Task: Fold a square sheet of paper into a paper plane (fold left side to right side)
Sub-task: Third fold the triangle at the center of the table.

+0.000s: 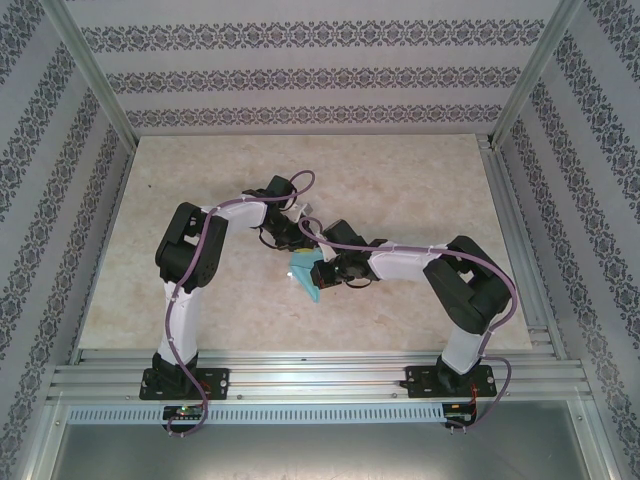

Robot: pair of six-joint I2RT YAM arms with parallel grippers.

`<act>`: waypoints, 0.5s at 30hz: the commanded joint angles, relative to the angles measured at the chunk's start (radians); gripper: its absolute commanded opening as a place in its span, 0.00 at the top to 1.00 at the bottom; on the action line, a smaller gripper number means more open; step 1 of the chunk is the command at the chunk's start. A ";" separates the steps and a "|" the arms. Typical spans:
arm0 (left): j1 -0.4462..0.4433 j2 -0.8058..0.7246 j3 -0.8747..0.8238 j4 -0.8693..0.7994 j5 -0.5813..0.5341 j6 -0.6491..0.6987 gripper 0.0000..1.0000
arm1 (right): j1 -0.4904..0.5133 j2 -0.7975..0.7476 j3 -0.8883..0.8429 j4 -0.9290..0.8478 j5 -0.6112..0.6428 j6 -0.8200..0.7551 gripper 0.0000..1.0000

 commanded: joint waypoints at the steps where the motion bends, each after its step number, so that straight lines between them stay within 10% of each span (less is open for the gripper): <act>1: -0.018 0.053 0.006 -0.041 -0.054 0.028 0.88 | -0.015 0.018 0.012 0.025 -0.002 0.018 1.00; 15: -0.021 0.057 0.007 -0.043 -0.058 0.031 0.89 | -0.015 0.003 -0.001 0.022 -0.014 0.025 1.00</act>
